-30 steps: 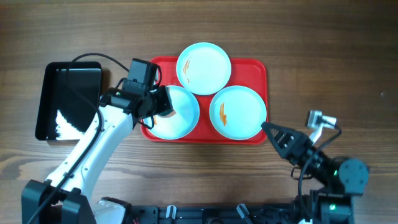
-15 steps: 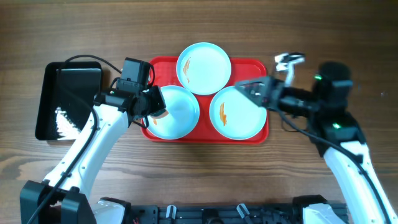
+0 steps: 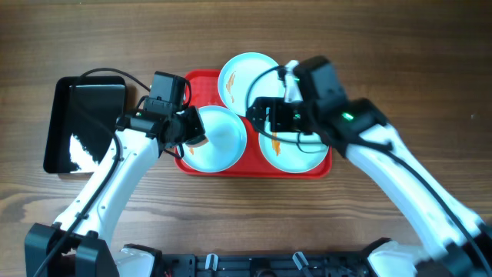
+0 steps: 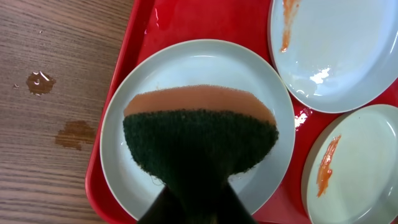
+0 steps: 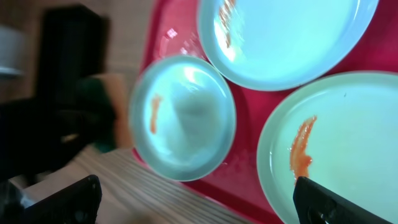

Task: Clean dirty plates on tray and stack at the side
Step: 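Grip the lower-left plate rim with the right gripper to hold it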

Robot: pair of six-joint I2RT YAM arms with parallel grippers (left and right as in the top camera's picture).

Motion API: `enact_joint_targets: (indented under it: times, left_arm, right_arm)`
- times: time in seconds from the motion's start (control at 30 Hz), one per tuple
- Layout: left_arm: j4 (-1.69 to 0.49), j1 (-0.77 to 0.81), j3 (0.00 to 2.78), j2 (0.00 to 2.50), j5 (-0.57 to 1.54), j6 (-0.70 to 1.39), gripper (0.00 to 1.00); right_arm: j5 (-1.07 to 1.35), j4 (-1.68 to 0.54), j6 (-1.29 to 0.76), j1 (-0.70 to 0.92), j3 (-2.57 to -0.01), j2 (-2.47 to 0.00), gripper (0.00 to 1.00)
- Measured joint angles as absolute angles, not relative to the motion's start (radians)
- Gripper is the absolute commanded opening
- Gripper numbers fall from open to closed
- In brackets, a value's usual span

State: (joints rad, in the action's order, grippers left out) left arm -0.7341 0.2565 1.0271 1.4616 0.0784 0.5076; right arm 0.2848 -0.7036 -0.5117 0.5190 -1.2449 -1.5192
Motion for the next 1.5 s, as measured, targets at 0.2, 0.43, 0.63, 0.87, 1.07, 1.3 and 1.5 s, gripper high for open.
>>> enact_joint_targets:
  times: [0.2, 0.43, 0.63, 0.87, 1.07, 1.3, 1.5]
  left_arm:
    - [-0.735, 0.257, 1.027, 1.462, 0.076, 0.507, 0.04]
    - [-0.734, 0.257, 1.027, 1.462, 0.076, 0.507, 0.04]
    - [-0.734, 0.257, 1.027, 1.462, 0.076, 0.507, 0.04]
    - [-0.734, 0.257, 1.027, 1.462, 0.076, 0.507, 0.04]
    - [-0.734, 0.257, 1.027, 1.462, 0.076, 0.507, 0.04]
    - [-0.734, 0.257, 1.027, 1.462, 0.076, 0.507, 0.04]
    - [-0.734, 0.257, 1.027, 1.462, 0.076, 0.507, 0.04]
  right_arm:
    - [0.279, -0.662, -0.53, 0.523, -1.249, -1.699, 0.67]
    - [0.28, -0.566, -0.549, 0.538, -1.261, -1.778, 0.51]
    - [0.235, -0.52, -0.58, 0.599, -1.269, -1.819, 0.52]
    - [0.108, -0.515, -0.625, 0.638, -1.269, -1.895, 0.56]
    - [0.081, -0.49, -0.636, 0.639, -1.269, -1.919, 0.5]
    - [0.081, -0.483, -0.647, 0.639, -1.269, -1.929, 0.45]
    - [0.089, -0.477, -0.651, 0.64, -1.269, -1.992, 0.39]
